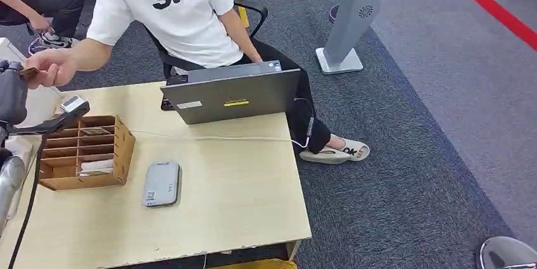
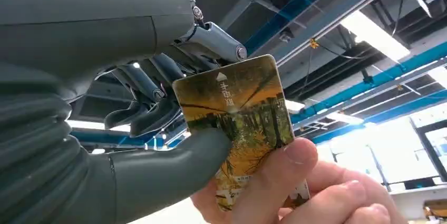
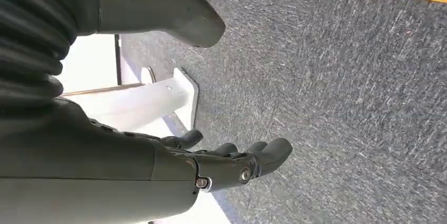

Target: Pass the card to the sensor for recognition and then transmit it.

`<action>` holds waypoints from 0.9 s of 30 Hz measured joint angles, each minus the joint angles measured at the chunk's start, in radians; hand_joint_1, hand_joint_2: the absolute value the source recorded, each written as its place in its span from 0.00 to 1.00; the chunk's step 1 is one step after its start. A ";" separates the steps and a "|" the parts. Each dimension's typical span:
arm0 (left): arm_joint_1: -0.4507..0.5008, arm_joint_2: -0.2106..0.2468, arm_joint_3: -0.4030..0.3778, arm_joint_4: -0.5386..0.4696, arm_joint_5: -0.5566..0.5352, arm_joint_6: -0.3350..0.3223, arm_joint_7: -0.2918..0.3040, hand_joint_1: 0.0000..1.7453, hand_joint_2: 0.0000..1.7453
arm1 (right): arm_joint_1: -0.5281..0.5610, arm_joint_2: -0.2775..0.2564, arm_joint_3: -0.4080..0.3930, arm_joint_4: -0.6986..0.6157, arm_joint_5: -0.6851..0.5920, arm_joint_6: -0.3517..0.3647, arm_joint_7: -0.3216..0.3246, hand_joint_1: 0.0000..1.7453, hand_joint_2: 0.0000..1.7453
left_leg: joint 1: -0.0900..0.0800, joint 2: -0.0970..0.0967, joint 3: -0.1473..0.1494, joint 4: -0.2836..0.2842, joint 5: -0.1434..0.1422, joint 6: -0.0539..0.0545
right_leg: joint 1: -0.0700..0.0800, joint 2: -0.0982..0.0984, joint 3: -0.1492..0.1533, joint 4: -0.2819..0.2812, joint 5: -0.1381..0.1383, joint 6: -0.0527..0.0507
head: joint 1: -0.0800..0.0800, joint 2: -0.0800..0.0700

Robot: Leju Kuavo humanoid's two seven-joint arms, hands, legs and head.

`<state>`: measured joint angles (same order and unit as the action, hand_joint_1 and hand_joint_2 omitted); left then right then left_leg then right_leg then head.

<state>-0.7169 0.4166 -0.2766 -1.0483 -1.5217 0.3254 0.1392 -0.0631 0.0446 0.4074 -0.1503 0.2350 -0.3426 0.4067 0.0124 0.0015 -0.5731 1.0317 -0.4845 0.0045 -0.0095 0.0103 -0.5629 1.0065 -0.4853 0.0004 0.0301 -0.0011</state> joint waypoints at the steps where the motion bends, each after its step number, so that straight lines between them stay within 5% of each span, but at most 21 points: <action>1: 0.000 0.002 0.000 0.002 0.000 0.000 0.000 1.00 1.00 | 0.000 0.000 0.000 0.000 0.000 0.000 0.000 0.00 1.00 | 0.000 0.000 0.000 0.000 0.000 0.000 | 0.000 0.000 0.000 0.000 0.000 0.000 | 0.001 0.000; 10: -0.001 0.006 0.000 0.009 0.000 0.000 0.002 1.00 1.00 | 0.000 0.000 0.000 0.000 -0.001 0.000 0.003 0.00 1.00 | 0.000 0.000 0.000 0.000 0.000 0.000 | 0.000 0.000 0.000 0.000 0.000 0.000 | 0.000 0.000; 11: -0.001 0.010 0.000 0.014 0.000 0.002 0.002 0.00 1.00 | 0.000 0.000 -0.001 0.000 -0.003 0.000 0.003 0.00 1.00 | 0.000 0.000 -0.001 0.000 0.000 0.000 | 0.000 0.000 0.000 0.000 0.000 0.000 | 0.000 0.000; 15: 0.006 0.031 0.000 0.031 0.000 0.105 0.042 0.00 1.00 | 0.000 0.000 -0.001 0.000 0.003 0.000 -0.003 0.00 1.00 | 0.000 0.000 -0.002 0.000 0.000 0.000 | 0.000 0.000 -0.001 0.000 0.000 0.000 | 0.001 0.000; 18: 0.052 0.008 0.004 0.031 0.000 0.139 0.012 0.00 1.00 | -0.001 -0.001 -0.002 0.000 0.003 -0.002 -0.011 0.00 1.00 | -0.001 0.000 -0.001 0.000 0.000 0.000 | 0.000 -0.001 -0.001 0.000 0.000 0.000 | 0.000 0.000; 22: 0.127 -0.010 0.002 -0.005 0.000 0.161 0.048 0.00 1.00 | 0.000 -0.002 -0.003 0.000 0.002 -0.003 -0.013 0.00 1.00 | 0.000 0.000 -0.001 0.000 0.000 0.000 | 0.000 0.000 -0.001 0.000 0.000 0.000 | 0.000 0.000; 25: 0.192 -0.042 0.007 -0.065 0.014 0.187 -0.026 0.00 1.00 | 0.000 -0.002 -0.010 0.000 -0.006 -0.003 -0.008 0.00 1.00 | -0.001 -0.001 -0.001 0.000 0.000 0.000 | -0.001 -0.002 -0.001 0.000 0.000 0.000 | 0.000 0.000; 27: 0.247 -0.090 0.011 -0.120 0.090 0.090 -0.112 0.00 1.00 | 0.000 -0.002 -0.021 0.000 -0.021 -0.005 -0.007 0.00 1.00 | -0.002 -0.002 -0.001 0.000 0.000 0.000 | -0.001 -0.002 0.000 -0.001 0.000 0.000 | 0.000 0.000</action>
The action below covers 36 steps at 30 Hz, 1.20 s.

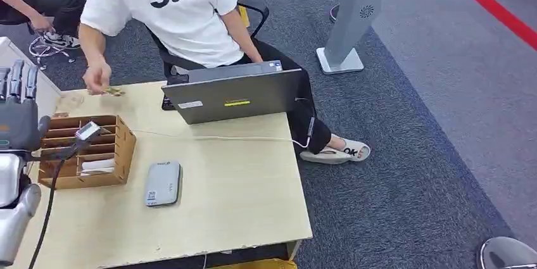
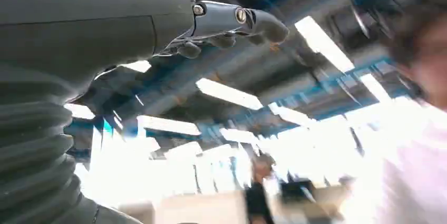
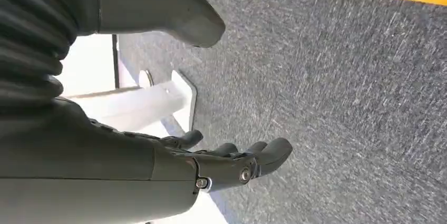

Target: Pass the card to the sensor for recognition and then transmit it.

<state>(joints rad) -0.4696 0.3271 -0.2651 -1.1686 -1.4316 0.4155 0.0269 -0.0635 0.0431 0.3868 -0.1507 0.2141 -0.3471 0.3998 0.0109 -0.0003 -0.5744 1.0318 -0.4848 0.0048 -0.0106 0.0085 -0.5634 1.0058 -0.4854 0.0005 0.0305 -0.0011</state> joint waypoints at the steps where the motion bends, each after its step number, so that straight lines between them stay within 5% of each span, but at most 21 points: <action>1: 0.041 -0.024 0.000 -0.040 0.039 -0.063 -0.022 0.00 1.00 | 0.000 0.000 -0.005 0.000 -0.007 -0.002 0.000 0.00 1.00 | 0.000 0.001 0.000 0.000 0.000 0.001 | 0.000 0.001 0.000 0.000 0.000 0.000 | 0.000 0.000; 6: 0.189 -0.102 -0.016 -0.211 0.100 -0.157 -0.037 0.00 1.00 | 0.008 0.000 -0.026 0.000 -0.019 -0.006 -0.005 0.00 1.00 | 0.000 0.002 0.000 0.000 -0.001 0.001 | 0.000 0.002 -0.001 -0.001 0.000 0.000 | 0.000 0.000; 14: 0.322 -0.107 -0.072 -0.359 0.099 -0.204 -0.060 0.00 1.00 | 0.014 0.000 -0.049 0.000 -0.037 -0.013 -0.014 0.00 1.00 | 0.001 0.002 0.000 0.000 -0.001 0.001 | 0.000 0.002 -0.001 -0.001 0.000 0.000 | 0.000 0.000; 18: 0.365 -0.095 -0.090 -0.403 0.107 -0.223 -0.042 0.00 1.00 | 0.017 0.000 -0.055 0.000 -0.044 -0.015 -0.014 0.00 1.00 | 0.001 0.002 0.000 0.000 -0.001 0.001 | 0.000 0.002 -0.001 -0.001 0.000 0.000 | 0.000 0.000; 22: 0.369 -0.060 -0.091 -0.426 0.191 -0.314 -0.029 0.00 1.00 | 0.020 0.000 -0.062 0.000 -0.053 -0.017 -0.016 0.00 1.00 | 0.001 0.001 0.000 0.000 0.000 0.001 | 0.001 0.001 0.000 -0.001 0.000 0.000 | 0.000 0.000; 36: 0.373 0.020 -0.078 -0.443 0.257 -0.384 -0.004 0.00 1.00 | 0.026 0.001 -0.080 0.000 -0.066 -0.024 -0.017 0.00 1.00 | 0.001 0.001 0.000 0.000 0.000 0.001 | 0.001 0.000 0.000 -0.001 0.000 0.000 | 0.000 0.000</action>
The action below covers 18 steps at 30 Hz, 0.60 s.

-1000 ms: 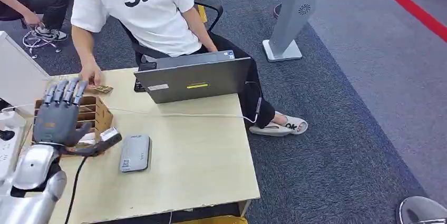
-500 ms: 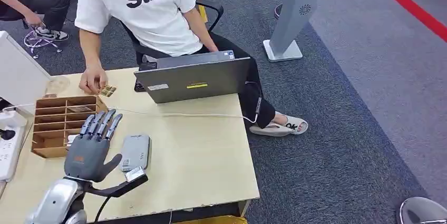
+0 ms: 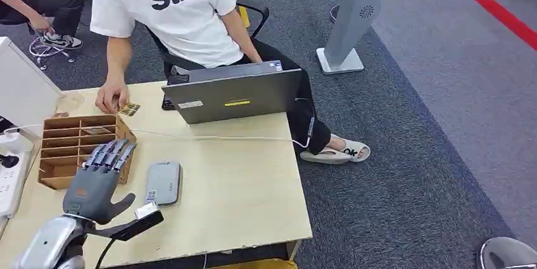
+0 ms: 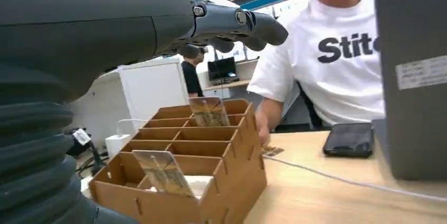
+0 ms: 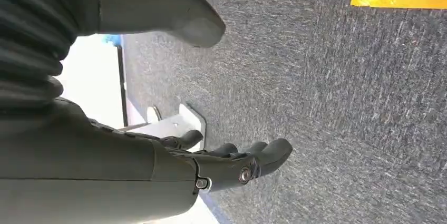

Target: Pass the card to the sensor for recognition and then transmit it.

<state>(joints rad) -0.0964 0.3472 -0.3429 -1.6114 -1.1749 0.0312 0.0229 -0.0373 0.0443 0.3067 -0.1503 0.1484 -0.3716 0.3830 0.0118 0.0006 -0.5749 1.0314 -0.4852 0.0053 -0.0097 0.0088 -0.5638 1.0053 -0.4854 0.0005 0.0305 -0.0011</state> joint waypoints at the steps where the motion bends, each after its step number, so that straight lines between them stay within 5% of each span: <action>1: -0.001 0.004 0.006 0.000 0.005 -0.007 0.001 0.00 1.00 | 0.001 0.000 0.000 0.000 0.000 -0.002 0.000 0.00 1.00 | 0.000 0.000 0.000 0.000 0.000 0.000 | 0.000 0.000 0.000 0.000 0.000 0.000 | 0.000 0.000; 18: -0.086 0.021 0.072 0.143 -0.028 -0.041 0.037 0.00 1.00 | 0.003 0.005 0.000 0.000 0.011 0.011 0.000 0.00 1.00 | 0.000 0.000 0.000 0.000 0.000 0.000 | 0.000 0.000 0.000 0.000 0.000 0.000 | 0.000 0.000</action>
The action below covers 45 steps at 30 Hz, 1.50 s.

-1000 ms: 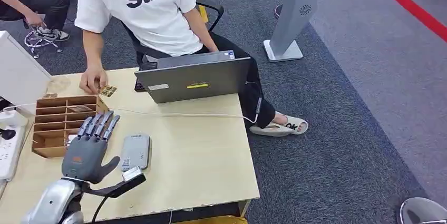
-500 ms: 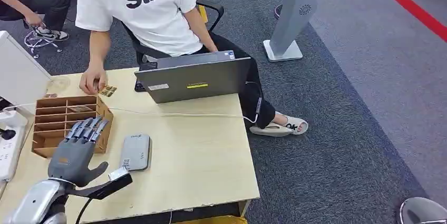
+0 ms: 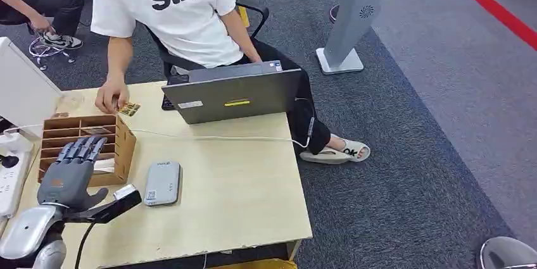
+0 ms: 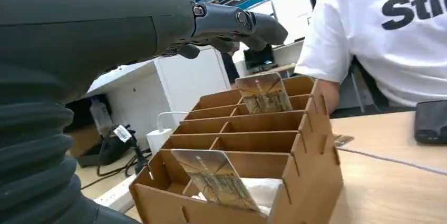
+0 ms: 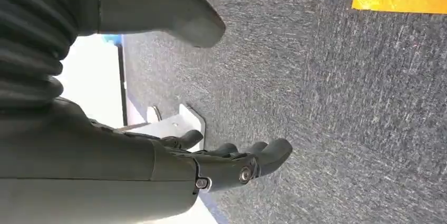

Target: Pass the card to the sensor for recognition and then transmit it.

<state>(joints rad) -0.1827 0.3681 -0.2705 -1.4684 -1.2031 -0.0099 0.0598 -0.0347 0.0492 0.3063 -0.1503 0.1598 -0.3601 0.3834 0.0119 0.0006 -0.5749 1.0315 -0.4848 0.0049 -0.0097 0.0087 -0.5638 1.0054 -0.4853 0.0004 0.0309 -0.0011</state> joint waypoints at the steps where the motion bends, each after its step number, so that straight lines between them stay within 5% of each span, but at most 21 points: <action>1: -0.007 -0.001 0.000 0.015 -0.005 -0.002 0.004 0.00 1.00 | 0.000 0.000 0.000 0.000 0.002 0.003 0.001 0.00 1.00 | 0.000 0.000 0.000 0.000 0.000 0.000 | 0.000 0.000 0.000 0.000 0.000 0.000 | 0.000 0.000; 12: -0.070 -0.025 0.000 0.149 -0.029 -0.005 0.012 0.02 1.00 | -0.001 0.000 0.001 0.000 0.014 0.003 -0.002 0.00 1.00 | 0.000 0.000 0.000 0.000 0.000 0.000 | 0.000 0.000 0.000 0.000 0.000 0.000 | 0.000 0.000; 13: -0.072 -0.027 0.000 0.157 -0.029 -0.005 0.012 0.31 1.00 | -0.001 0.000 0.001 0.000 0.015 0.003 -0.002 0.00 1.00 | 0.000 0.000 0.000 0.000 0.000 0.000 | 0.000 0.000 0.000 0.000 0.000 0.000 | 0.000 0.000; 14: -0.074 -0.030 0.000 0.167 -0.029 -0.005 0.012 0.77 1.00 | -0.001 0.000 0.001 0.000 0.015 0.003 -0.002 0.00 1.00 | 0.000 0.000 0.000 0.000 0.000 0.000 | 0.000 0.000 0.000 0.000 0.000 0.000 | 0.000 0.000; 15: -0.076 -0.032 0.000 0.177 -0.029 -0.004 0.012 0.77 1.00 | -0.001 0.000 0.001 0.000 0.015 0.003 -0.002 0.00 1.00 | 0.000 0.000 0.000 0.000 0.000 0.000 | 0.000 0.000 0.000 0.000 0.000 0.000 | 0.000 0.000; 17: -0.079 -0.036 0.000 0.193 -0.029 -0.004 0.012 1.00 1.00 | -0.001 0.000 0.001 0.000 0.016 0.003 -0.002 0.00 1.00 | 0.000 0.000 0.000 0.000 0.000 0.000 | 0.000 0.000 0.000 0.000 0.000 0.000 | 0.000 0.000; 45: -0.118 -0.074 0.000 0.264 -0.069 0.033 0.012 1.00 1.00 | -0.001 0.000 0.003 0.000 0.021 0.008 -0.009 0.00 1.00 | 0.000 0.000 0.000 0.000 0.000 0.000 | 0.000 0.000 0.000 0.000 0.000 0.000 | 0.000 0.000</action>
<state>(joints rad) -0.3007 0.2937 -0.2705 -1.2047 -1.2718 0.0229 0.0713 -0.0361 0.0492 0.3094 -0.1503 0.1808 -0.3517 0.3746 0.0120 0.0006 -0.5748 1.0315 -0.4848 0.0048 -0.0097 0.0088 -0.5639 1.0054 -0.4852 0.0004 0.0305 -0.0011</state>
